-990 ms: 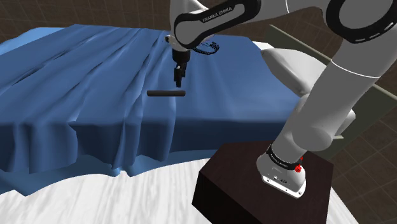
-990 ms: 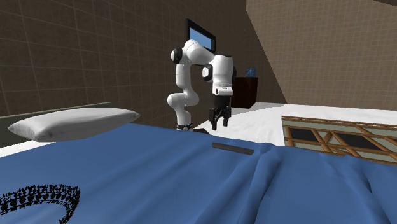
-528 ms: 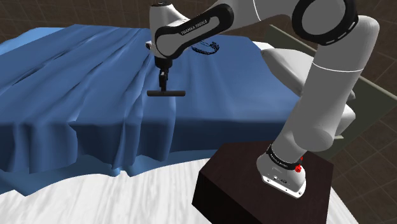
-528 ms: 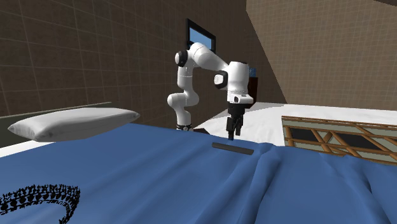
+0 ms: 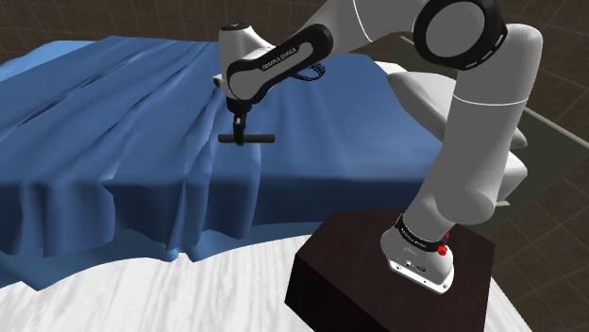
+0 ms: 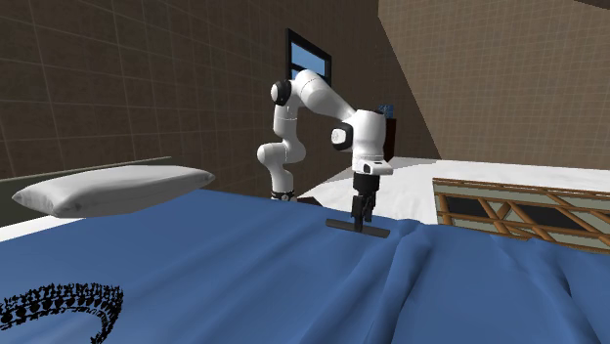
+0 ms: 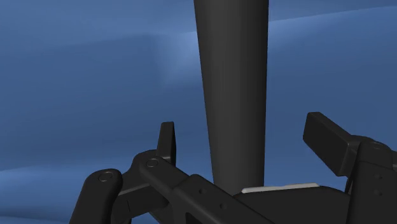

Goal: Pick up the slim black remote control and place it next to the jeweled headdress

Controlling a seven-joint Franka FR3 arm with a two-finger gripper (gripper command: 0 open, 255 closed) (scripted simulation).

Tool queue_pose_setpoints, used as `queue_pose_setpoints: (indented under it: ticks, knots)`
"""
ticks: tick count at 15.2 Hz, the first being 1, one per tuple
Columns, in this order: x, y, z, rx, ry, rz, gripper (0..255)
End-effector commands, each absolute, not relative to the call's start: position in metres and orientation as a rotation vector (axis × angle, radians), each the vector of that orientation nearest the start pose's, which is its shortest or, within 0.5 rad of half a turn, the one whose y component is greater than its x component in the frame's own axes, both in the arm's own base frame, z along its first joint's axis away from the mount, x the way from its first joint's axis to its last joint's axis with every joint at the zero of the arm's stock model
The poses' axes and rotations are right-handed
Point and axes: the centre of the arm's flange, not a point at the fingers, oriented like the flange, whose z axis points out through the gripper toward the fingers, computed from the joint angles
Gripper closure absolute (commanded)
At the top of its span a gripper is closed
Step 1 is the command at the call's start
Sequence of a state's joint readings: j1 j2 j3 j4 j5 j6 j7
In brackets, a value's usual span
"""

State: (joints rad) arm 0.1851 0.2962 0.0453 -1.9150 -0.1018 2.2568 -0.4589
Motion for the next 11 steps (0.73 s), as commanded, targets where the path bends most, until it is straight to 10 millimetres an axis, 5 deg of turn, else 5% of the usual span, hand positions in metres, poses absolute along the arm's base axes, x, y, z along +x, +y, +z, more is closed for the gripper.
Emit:
queue_pose_setpoints:
  ticks: [1,7,8,11]
  knots:
    - [0.6055,0.1378,0.3411,-2.990,-1.177,-0.062,0]
    - [0.6055,0.1378,0.3411,-2.990,-1.177,-0.062,0]
    - [0.6055,0.1378,0.3411,-2.990,-1.177,-0.062,255]
    - [0.6056,0.1373,0.3409,-2.990,-1.177,-0.062,255]
